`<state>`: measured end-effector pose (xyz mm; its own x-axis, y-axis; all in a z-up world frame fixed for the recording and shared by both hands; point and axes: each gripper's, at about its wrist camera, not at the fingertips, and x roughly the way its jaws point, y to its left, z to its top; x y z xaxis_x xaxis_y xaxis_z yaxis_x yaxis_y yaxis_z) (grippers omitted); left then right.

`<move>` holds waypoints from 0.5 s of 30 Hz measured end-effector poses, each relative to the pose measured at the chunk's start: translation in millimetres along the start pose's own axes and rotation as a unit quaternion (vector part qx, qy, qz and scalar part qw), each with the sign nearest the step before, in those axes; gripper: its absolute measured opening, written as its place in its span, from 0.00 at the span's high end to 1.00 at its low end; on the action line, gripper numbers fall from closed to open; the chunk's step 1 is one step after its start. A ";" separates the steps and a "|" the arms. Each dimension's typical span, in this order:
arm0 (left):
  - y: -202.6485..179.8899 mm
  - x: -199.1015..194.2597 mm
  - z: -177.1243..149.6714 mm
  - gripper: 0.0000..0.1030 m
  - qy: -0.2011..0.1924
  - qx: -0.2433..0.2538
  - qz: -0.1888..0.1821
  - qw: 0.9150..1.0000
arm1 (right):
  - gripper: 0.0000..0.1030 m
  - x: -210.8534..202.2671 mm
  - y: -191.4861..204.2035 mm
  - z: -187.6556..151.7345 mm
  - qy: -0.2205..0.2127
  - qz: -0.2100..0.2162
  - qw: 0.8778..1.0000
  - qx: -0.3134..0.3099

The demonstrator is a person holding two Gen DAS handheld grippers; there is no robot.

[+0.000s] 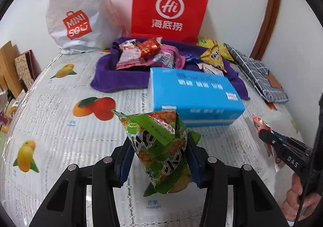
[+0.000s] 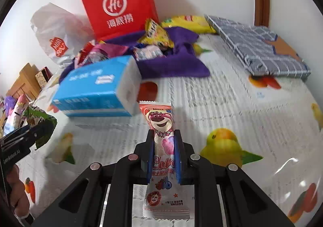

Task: Organize snacks
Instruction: 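Carry the pink candy stick and green packet up onto the purple towel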

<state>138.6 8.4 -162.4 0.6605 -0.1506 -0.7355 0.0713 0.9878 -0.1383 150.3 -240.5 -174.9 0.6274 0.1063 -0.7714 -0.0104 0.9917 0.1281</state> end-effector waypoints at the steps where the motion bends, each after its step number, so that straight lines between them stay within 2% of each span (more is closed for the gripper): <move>1: 1.2 -0.9 2.8 0.55 0.007 -0.004 0.006 1.000 | 0.83 -4.1 1.5 1.5 -0.002 0.002 1.000 -0.001; 5: 9.6 -10.4 17.7 0.55 0.008 -0.023 -0.011 1.000 | 0.83 -23.9 14.4 16.9 -0.018 0.004 1.000 -0.018; 9: 10.9 -21.6 40.1 0.55 -0.001 -0.020 0.001 1.000 | 0.83 -42.7 28.2 40.8 -0.041 0.007 0.999 -0.035; 15: 10.9 -33.3 81.6 0.55 -0.022 -0.017 -0.002 1.000 | 0.83 -51.1 48.3 81.2 -0.063 0.001 0.996 -0.055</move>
<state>178.3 27.4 -85.3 0.6923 -0.1522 -0.7054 0.0497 0.9852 -0.1638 181.0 -203.9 -78.7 0.7201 0.1059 -0.6857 -0.0937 0.9941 0.0551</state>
